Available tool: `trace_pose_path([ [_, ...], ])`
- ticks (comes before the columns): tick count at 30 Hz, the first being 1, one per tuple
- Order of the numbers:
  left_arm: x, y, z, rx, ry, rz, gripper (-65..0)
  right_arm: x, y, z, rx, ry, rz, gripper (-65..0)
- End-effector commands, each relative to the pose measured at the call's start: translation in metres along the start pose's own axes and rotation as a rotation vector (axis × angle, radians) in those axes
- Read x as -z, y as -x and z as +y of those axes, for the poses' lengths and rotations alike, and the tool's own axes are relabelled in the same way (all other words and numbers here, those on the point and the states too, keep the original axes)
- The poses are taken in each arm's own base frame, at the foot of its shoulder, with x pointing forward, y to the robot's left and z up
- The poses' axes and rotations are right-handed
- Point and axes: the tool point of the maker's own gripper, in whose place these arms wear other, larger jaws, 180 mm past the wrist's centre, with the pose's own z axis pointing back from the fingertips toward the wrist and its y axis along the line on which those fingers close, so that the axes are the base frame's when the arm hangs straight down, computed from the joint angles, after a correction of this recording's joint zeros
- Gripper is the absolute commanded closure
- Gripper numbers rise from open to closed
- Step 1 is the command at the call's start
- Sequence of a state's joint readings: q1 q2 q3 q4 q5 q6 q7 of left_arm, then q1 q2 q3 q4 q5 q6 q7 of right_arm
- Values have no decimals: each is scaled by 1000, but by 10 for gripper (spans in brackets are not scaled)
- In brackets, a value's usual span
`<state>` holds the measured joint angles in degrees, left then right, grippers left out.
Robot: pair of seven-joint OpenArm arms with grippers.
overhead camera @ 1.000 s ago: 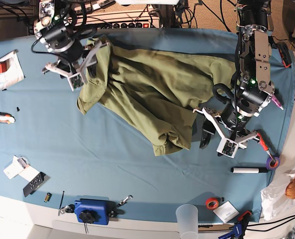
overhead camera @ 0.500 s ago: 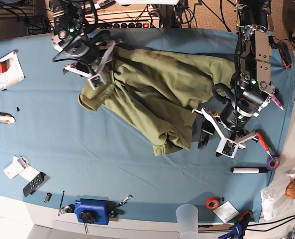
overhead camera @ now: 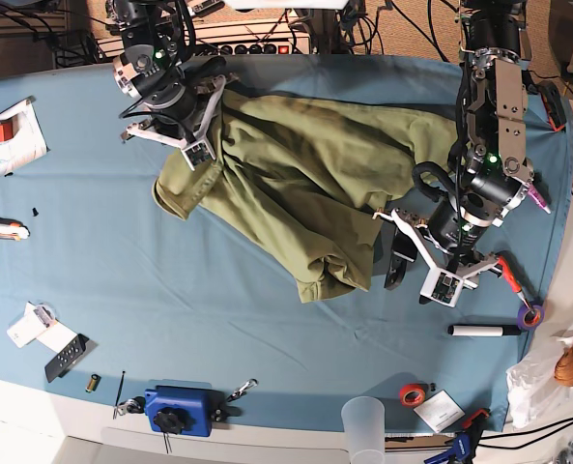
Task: Layout the t-shirt on the table in an organized manner, then fold the t-shirt properly
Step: 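Move the left gripper over the shirt toward the right gripper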
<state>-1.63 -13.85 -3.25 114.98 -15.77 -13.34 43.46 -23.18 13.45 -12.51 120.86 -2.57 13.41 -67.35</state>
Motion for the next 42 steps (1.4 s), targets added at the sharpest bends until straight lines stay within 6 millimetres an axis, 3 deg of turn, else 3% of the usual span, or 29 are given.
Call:
trace_pose_path([
  [1,-2,-17,3,7,-4,-59,-320,-3,-3,-8,-6,34,-8,0],
  [10,-2,-17,3,7,-4,-59,-320,-8,4,-25,-25,128,32,0],
  [17,-2,-17,3,7,-4,-59,-320,-38,-7,-34,0,200,-47,0],
  [23,-2,-17,0,16,8,-57,-320,-49,25,-61,66,282,16,0],
  [30,-10,-18,-46,62,261,-96,-320,-63,66,-98,225,337,82,0],
  [33,-13,-10,-65,83,350,-89,-320,-64,68,-100,259,321,75,0],
  [37,-5,9,-93,86,442,-43,-320,-61,67,-89,246,257,76,0],
  [40,1,18,-115,125,491,-30,-320,-60,69,-85,241,234,90,-123],
  [42,4,20,-128,183,513,-19,-320,-60,69,-85,242,234,90,-168],
])
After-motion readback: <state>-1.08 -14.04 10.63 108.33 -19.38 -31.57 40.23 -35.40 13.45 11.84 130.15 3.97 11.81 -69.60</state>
